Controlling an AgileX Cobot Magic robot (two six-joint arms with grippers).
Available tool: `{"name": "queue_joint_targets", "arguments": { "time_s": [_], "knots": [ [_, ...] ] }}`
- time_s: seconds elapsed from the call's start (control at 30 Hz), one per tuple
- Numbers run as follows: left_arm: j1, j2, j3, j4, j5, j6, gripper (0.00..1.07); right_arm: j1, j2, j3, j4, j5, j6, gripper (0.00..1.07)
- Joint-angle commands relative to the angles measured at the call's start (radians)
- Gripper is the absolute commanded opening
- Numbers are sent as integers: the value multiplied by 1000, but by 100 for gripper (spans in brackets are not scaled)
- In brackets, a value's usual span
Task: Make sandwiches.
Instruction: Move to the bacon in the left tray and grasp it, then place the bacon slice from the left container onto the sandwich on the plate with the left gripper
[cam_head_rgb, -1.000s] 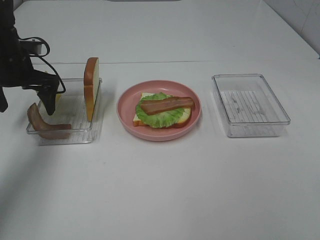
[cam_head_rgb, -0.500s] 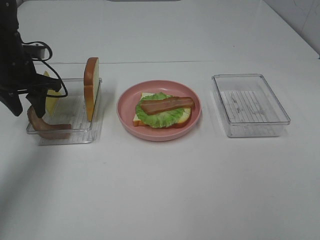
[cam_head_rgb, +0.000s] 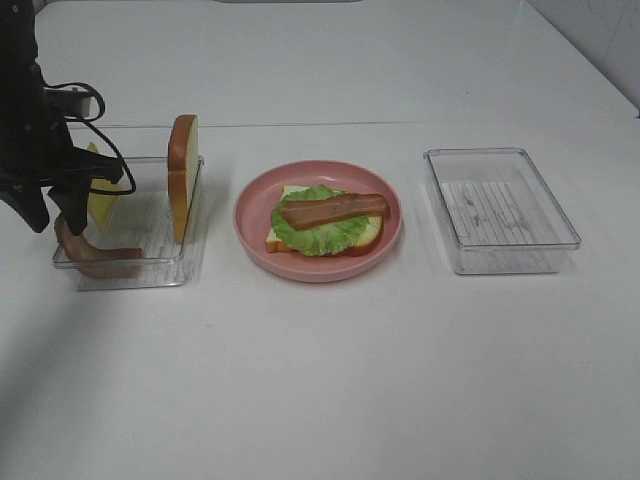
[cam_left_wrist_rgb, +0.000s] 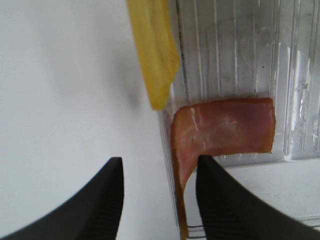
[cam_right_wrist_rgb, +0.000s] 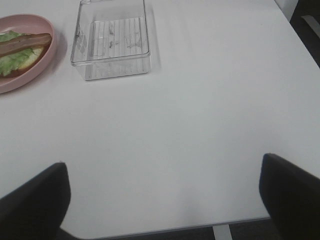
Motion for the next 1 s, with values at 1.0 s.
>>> {"name": "queue_joint_targets", "arguments": {
  "time_s": [1.0],
  "knots": [
    [-10, -125, -3, -18, 57, -69, 0, -7, -34, 4, 1, -7, -7, 98]
  ]
}}
